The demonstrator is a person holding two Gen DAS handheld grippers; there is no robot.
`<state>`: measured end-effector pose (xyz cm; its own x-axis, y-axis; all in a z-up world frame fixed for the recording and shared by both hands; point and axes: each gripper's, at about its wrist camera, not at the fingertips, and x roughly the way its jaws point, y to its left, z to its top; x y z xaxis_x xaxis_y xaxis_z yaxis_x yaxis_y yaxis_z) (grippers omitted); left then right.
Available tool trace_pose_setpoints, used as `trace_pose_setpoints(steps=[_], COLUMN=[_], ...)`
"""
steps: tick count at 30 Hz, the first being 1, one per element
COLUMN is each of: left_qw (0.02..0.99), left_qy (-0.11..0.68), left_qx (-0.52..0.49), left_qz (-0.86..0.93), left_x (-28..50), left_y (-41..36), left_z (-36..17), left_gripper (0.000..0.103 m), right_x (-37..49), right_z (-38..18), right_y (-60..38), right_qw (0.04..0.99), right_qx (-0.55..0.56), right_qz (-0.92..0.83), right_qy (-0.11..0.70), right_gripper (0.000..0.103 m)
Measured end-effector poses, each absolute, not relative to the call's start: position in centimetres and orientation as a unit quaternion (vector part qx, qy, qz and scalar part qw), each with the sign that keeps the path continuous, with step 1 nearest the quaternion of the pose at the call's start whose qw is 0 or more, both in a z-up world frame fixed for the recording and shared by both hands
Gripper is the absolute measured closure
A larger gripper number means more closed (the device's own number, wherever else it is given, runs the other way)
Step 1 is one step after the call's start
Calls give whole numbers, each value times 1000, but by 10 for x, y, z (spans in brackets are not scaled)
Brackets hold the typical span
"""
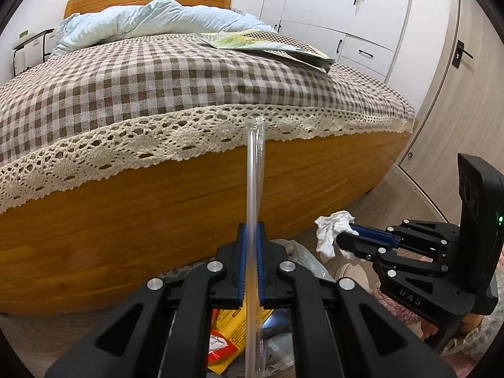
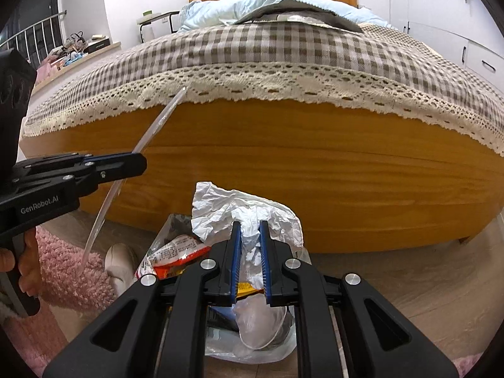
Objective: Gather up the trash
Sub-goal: 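Carry the straw and tissue down to the floor bin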
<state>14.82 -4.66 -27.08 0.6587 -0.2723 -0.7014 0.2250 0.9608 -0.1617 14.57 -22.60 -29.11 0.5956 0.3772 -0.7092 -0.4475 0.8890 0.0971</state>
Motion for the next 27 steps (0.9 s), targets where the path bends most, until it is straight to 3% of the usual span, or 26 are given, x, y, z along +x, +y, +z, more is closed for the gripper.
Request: trace_pose_setpoints(steps=[27], left_qw=[880], left_qy=[450], left_qx=[10], left_qz=[-154], left_x=[145], left_y=[-64], left_z=[-304], left_gripper=[100], right_x=[146], right_z=[-318], right_y=[-242], right_qw=[851], right_qx=[-57], right_qz=[231], right_qy=[468], right_gripper=[91])
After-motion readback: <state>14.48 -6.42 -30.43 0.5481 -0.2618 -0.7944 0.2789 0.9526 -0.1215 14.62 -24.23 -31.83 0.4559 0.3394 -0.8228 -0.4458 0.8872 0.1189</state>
